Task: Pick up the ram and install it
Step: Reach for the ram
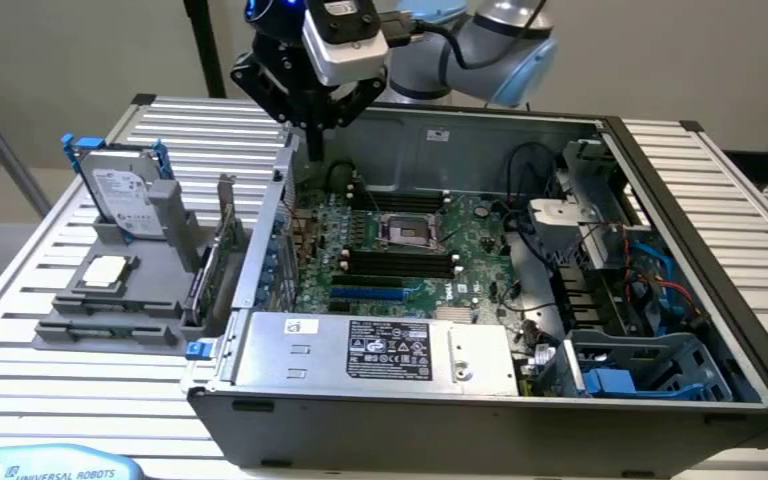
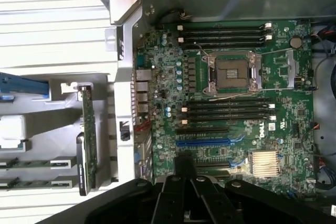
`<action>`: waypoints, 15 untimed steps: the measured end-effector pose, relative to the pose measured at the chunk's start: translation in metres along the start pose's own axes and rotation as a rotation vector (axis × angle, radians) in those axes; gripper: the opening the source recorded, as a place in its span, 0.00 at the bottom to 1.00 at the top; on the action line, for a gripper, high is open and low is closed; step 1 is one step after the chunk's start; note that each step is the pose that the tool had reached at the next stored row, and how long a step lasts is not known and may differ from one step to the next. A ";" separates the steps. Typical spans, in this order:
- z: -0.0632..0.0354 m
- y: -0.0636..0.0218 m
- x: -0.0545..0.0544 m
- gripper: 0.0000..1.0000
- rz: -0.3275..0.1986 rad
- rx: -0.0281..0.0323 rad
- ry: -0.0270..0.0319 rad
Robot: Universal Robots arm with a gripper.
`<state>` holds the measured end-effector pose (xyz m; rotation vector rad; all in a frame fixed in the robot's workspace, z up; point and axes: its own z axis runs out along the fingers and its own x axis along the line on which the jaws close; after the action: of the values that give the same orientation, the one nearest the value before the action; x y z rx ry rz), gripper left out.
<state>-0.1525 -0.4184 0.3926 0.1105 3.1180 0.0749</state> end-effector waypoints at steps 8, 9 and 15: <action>-0.0011 -0.0111 0.036 0.11 0.000 0.0000 0.0000; -0.0012 -0.0122 0.040 0.11 0.000 0.0000 0.0000; -0.0017 -0.0194 0.067 0.11 0.000 -0.0001 0.0000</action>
<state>-0.2207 -0.4331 0.3921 0.1105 3.1180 0.0751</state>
